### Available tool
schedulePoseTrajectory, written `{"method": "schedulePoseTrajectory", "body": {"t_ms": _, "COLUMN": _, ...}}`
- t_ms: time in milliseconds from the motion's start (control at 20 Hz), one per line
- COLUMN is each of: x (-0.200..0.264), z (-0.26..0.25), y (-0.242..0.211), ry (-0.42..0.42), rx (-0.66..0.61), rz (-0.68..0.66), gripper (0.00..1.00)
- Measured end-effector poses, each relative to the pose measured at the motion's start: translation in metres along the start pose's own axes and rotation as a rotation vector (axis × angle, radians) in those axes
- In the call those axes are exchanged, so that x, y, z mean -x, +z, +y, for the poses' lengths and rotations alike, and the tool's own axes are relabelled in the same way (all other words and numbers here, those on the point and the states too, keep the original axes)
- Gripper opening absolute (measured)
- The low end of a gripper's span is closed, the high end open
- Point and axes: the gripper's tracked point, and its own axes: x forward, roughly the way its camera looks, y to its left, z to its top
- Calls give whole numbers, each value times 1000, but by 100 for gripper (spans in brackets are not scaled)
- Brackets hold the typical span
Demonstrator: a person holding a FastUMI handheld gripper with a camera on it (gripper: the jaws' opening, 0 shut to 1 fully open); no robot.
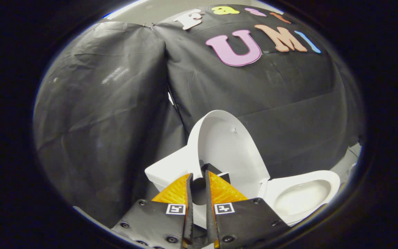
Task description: Open the toilet lid.
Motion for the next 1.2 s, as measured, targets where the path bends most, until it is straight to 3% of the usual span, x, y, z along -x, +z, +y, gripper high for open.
{"method": "schedulePoseTrajectory", "body": {"t_ms": 250, "x": 1, "z": 8, "y": 6, "ry": 35, "rx": 10, "rz": -5, "gripper": 25}}
{"method": "schedulePoseTrajectory", "body": {"t_ms": 550, "x": 16, "z": -5, "y": 64, "ry": 34, "rx": -14, "rz": -137, "gripper": 35}}
{"method": "schedulePoseTrajectory", "body": {"t_ms": 850, "x": 45, "z": -61, "y": 119, "ry": -46, "rx": 47, "rz": -232, "gripper": 37}}
{"method": "schedulePoseTrajectory", "body": {"t_ms": 1000, "x": 70, "z": -91, "y": 148, "ry": -37, "rx": 73, "rz": -299, "gripper": 38}}
{"method": "schedulePoseTrajectory", "body": {"t_ms": 1200, "x": 112, "z": -172, "y": 181, "ry": -138, "rx": 144, "rz": -354, "gripper": 40}}
